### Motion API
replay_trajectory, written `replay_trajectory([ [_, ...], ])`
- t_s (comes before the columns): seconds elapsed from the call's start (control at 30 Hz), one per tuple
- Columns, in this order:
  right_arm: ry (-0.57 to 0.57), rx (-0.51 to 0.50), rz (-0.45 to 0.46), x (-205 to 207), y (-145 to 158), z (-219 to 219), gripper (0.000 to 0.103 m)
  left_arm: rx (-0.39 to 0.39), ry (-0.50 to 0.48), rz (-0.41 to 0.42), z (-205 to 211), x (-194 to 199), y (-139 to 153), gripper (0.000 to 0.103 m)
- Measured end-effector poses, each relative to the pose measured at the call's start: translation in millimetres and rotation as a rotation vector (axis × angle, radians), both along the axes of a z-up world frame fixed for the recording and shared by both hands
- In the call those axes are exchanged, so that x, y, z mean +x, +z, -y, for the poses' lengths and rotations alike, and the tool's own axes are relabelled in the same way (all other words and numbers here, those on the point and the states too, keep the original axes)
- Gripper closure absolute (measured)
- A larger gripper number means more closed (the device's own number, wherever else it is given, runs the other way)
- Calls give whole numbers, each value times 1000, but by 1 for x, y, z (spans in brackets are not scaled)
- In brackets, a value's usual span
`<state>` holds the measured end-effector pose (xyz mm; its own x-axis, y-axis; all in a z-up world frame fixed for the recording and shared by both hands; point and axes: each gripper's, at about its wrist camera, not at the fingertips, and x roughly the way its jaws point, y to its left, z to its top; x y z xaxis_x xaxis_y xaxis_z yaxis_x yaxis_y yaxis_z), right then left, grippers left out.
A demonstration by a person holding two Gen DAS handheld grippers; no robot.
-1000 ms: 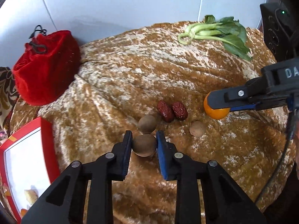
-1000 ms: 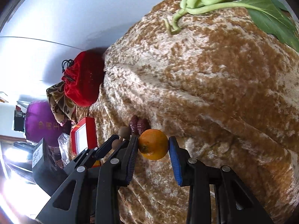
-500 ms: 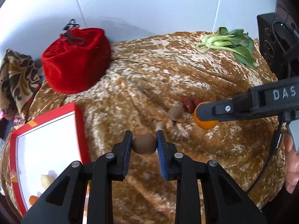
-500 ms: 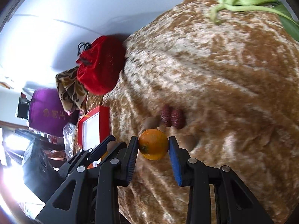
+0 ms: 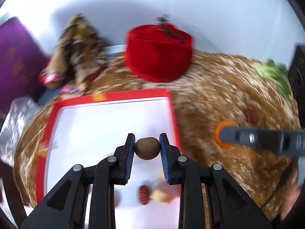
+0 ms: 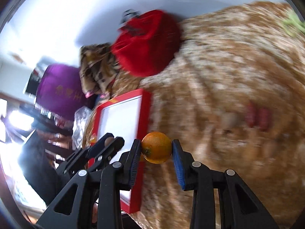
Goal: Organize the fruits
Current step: 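Carry the tuber and mandarin over the tray and open both tools, then withdraw both open tools back toward the remaining dates and tubers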
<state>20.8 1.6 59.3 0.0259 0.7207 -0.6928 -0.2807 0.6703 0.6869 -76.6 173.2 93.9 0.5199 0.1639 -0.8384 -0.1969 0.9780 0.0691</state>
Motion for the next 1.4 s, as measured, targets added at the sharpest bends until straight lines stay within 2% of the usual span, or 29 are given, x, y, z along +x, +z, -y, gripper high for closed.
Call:
replay_trajectory([
  [0.13,94,7,75,-20,4,-34,69,12,96,106,-15,-16,16,79],
  [0.27,172,13,139,-40,8,-61,69,9,209,269,-29,-38,37,79],
  [0.37,216,-9,161,-53,6,-76,69,47,293,390,-40,-56,53,79],
  [0.43,231,-30,174,-59,2,-84,69,59,333,431,-45,-63,57,76],
  [0.53,244,-63,203,-66,-3,-90,69,71,399,389,-57,-60,49,74],
  [0.63,250,-73,235,-69,-1,-92,68,-32,436,307,-74,-53,29,74],
  [0.73,236,-55,219,-65,2,-88,66,-70,460,296,-81,-55,25,74],
  [0.8,229,-47,217,-61,7,-81,63,-48,440,310,-75,-54,29,70],
  [0.83,221,-35,212,-58,11,-73,62,-22,419,322,-68,-51,33,61],
  [0.97,141,5,226,-43,29,-39,62,20,301,391,-34,-45,51,39],
  [1.0,108,17,233,-37,35,-25,61,33,273,397,-25,-43,53,26],
  [1.03,76,24,242,-32,40,-11,61,56,250,409,-15,-41,56,19],
  [1.17,-52,33,263,-11,52,50,58,143,146,470,29,-33,66,18],
  [1.33,-191,18,275,6,58,125,57,85,59,493,68,-23,71,16],
  [1.4,-242,6,287,12,60,151,57,98,7,482,87,-21,70,16],
])
